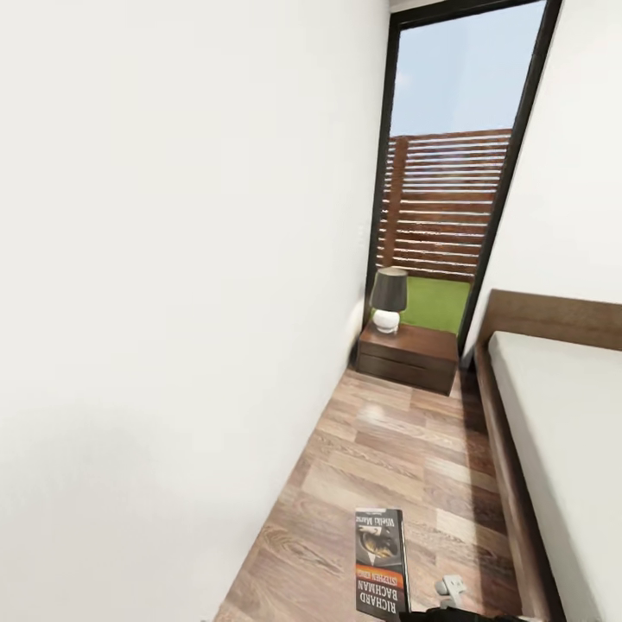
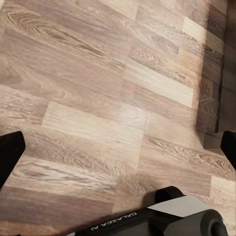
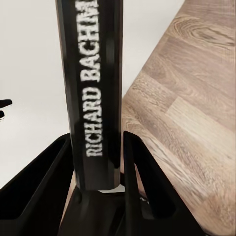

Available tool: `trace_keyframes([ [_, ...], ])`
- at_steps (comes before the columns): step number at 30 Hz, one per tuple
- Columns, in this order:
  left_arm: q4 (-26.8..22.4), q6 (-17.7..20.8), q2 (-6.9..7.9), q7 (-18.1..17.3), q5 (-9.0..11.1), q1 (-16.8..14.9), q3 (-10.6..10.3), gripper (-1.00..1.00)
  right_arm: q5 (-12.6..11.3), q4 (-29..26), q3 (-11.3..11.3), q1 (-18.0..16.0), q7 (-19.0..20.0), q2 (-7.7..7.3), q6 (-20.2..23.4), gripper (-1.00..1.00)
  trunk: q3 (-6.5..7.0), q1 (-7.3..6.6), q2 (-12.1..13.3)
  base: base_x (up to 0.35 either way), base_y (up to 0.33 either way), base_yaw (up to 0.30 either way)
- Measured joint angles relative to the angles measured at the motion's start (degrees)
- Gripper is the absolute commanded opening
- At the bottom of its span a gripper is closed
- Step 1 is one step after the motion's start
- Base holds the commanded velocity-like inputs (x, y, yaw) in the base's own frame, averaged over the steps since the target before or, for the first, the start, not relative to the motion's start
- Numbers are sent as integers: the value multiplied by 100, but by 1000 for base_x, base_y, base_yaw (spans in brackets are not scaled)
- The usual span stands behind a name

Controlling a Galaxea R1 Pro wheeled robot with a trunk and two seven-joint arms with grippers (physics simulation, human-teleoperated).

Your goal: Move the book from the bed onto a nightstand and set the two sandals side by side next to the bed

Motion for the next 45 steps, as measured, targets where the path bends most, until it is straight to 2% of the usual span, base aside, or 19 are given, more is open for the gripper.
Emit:
trace_keyframes([
  [37,1,1,-1,0,-1,-1,0,100,5,0,6,1,0,-1,-1,-100,-123,1,0,3,1,-244],
  [45,-1,0,0,0,0,0,0,100,-4,2,-8,-1,0,0,-1,-100,-138,-1,0,141,0,-73],
])
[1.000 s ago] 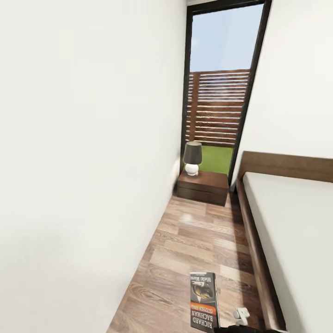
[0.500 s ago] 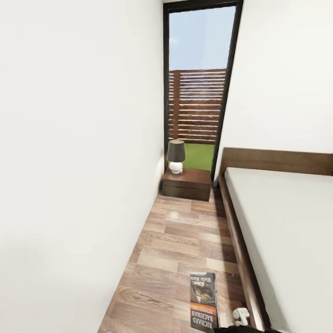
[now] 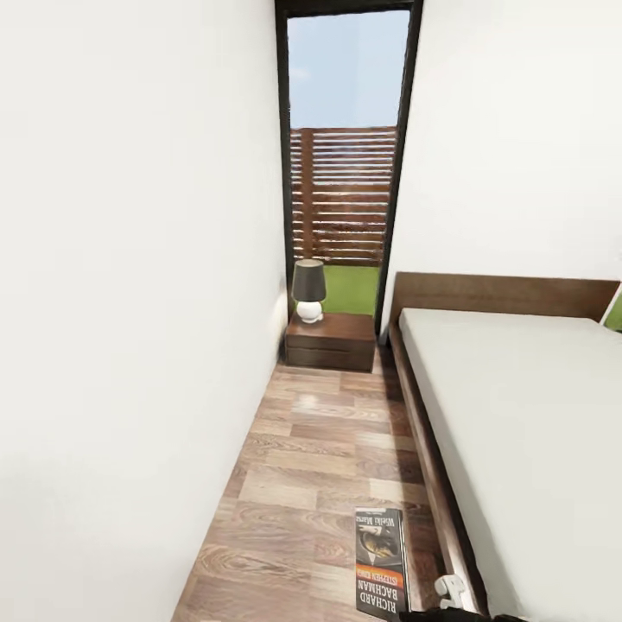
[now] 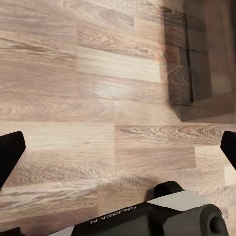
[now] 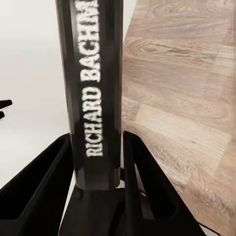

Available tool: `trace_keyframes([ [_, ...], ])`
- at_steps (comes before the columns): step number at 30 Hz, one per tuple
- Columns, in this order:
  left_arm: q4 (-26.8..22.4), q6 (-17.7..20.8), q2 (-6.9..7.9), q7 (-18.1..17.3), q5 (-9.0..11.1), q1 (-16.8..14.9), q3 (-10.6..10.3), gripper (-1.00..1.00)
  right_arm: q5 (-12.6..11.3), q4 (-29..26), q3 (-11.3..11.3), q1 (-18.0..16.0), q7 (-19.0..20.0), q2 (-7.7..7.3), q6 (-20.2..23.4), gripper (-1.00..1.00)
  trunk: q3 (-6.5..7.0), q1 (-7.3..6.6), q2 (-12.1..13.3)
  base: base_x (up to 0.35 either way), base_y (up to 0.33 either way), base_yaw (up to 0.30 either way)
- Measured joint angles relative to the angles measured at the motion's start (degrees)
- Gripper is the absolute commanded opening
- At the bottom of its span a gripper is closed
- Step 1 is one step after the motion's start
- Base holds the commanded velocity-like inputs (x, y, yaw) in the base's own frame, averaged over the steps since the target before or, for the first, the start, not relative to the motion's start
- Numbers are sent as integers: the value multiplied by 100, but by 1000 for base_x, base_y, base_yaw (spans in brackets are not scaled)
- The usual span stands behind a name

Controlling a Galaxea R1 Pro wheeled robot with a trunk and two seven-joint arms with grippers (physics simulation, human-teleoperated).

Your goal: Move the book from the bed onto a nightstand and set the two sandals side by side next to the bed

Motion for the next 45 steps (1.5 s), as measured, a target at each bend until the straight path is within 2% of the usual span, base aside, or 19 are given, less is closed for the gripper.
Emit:
trace_keyframes([
  [15,0,0,0,0,0,1,0,100,4,-2,0,0,0,0,0,-100,-1,1,0,291,0,-6],
  [28,1,0,0,0,0,-1,0,100,-2,-3,-2,0,0,0,0,-100,-39,3,1,16,0,-194],
  [45,0,0,0,0,0,0,0,100,3,-4,-1,0,0,0,0,-100,-42,3,0,0,0,-8],
])
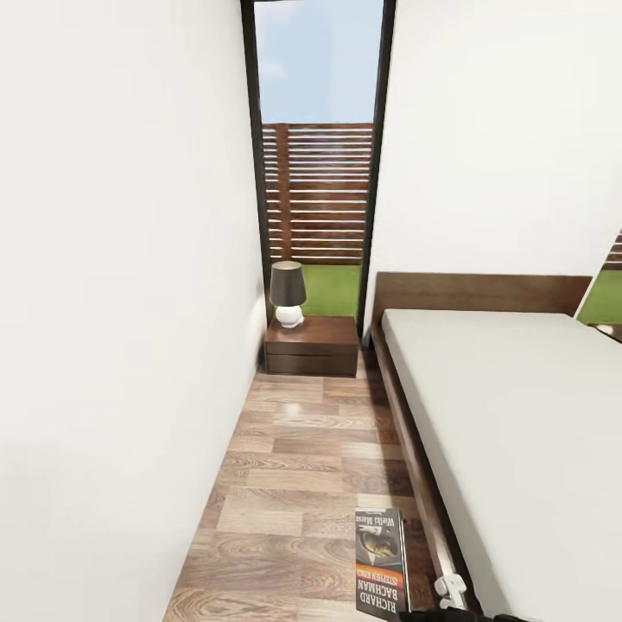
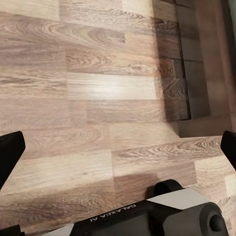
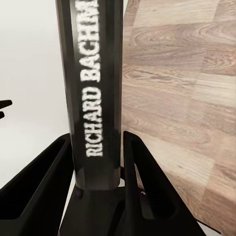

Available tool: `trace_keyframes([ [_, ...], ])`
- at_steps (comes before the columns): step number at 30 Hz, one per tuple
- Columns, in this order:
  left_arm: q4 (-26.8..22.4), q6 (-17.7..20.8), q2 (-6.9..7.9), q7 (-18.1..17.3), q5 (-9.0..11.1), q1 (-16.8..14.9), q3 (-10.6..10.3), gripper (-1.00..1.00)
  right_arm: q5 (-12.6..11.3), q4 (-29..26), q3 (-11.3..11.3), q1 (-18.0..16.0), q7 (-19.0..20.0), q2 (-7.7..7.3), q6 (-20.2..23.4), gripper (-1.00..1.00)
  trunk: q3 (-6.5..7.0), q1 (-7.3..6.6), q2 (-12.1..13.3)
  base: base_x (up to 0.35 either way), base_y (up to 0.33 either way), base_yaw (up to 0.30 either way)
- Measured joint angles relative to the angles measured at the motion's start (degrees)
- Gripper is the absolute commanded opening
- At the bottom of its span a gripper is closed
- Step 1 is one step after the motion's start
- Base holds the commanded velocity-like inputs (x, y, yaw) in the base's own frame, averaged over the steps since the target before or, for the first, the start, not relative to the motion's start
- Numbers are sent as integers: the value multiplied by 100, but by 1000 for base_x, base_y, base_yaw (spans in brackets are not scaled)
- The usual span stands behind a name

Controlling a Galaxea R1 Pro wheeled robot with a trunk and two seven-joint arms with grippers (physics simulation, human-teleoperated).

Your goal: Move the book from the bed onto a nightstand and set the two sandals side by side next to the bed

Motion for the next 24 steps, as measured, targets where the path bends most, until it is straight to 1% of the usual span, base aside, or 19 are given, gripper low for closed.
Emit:
trace_keyframes([
  [3,0,0,0,0,-1,0,0,100,-3,-2,1,0,1,0,2,-100,0,0,0,34,0,0],
  [5,0,0,0,0,0,3,0,100,-2,1,9,0,0,0,3,-100,0,-2,0,206,0,0],
  [17,0,0,0,0,0,4,0,100,1,-3,7,0,7,0,7,-100,0,-3,0,315,0,0],
  [20,0,0,0,0,-1,0,0,100,-2,-4,2,0,2,0,8,-100,0,-1,0,135,0,-46],
  [24,1,0,-1,0,-3,2,0,100,-5,-5,-1,1,1,-1,7,-100,0,0,0,34,0,-206],
])
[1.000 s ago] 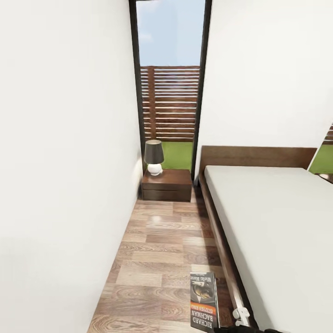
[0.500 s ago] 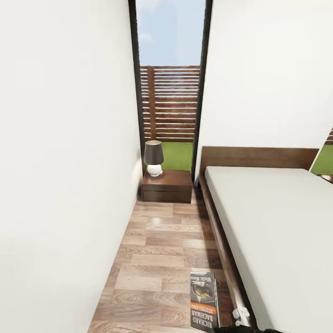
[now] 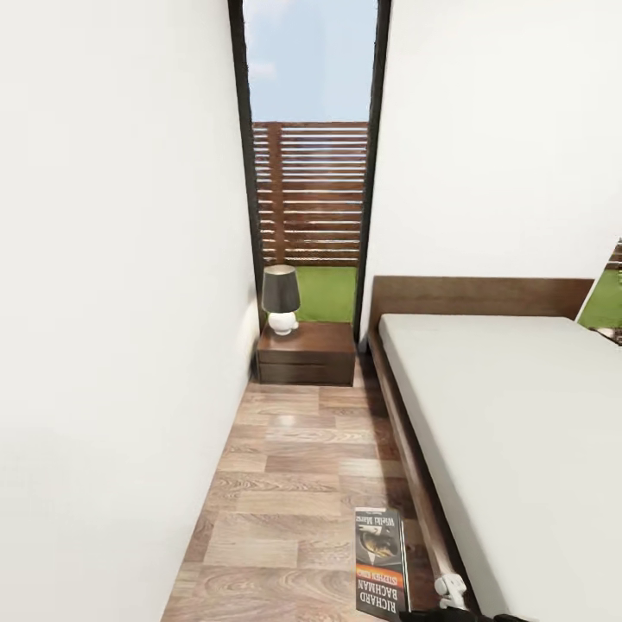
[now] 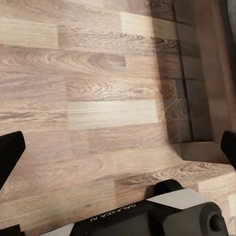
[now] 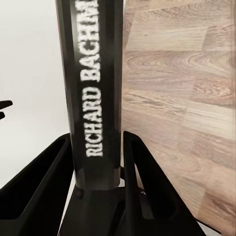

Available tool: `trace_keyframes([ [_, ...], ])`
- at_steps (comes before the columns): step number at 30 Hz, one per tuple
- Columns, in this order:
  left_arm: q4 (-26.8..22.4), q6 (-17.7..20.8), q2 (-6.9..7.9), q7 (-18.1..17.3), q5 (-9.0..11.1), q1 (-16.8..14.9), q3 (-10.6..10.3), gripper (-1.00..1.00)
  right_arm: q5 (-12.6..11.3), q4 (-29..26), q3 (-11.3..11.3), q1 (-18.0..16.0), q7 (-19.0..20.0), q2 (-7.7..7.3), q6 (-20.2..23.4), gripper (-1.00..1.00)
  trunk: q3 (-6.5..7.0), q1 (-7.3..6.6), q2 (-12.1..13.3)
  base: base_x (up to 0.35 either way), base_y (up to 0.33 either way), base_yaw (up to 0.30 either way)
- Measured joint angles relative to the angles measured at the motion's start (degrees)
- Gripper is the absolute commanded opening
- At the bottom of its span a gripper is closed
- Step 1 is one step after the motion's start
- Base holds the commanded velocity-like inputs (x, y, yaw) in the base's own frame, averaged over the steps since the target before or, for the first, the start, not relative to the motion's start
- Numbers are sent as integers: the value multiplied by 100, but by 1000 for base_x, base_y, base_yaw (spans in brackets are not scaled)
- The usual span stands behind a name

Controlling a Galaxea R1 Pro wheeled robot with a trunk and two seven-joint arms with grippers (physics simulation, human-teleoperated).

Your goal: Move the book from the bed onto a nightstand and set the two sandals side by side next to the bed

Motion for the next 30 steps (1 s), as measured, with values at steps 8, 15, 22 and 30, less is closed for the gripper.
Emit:
trace_keyframes([
  [8,-1,0,1,0,2,-1,0,100,1,2,-1,-1,0,1,0,-100,0,-2,0,109,0,-93],
  [15,-1,-1,1,0,2,0,0,100,4,2,6,-1,-1,1,0,-100,0,-3,-1,304,0,-3],
  [22,-1,-1,1,0,1,-1,0,100,7,2,10,-1,-1,1,-2,-100,0,-3,-1,317,0,0],
  [30,-1,-1,1,0,1,1,0,100,10,6,15,-1,-1,1,0,-100,0,-3,-1,317,0,0],
])
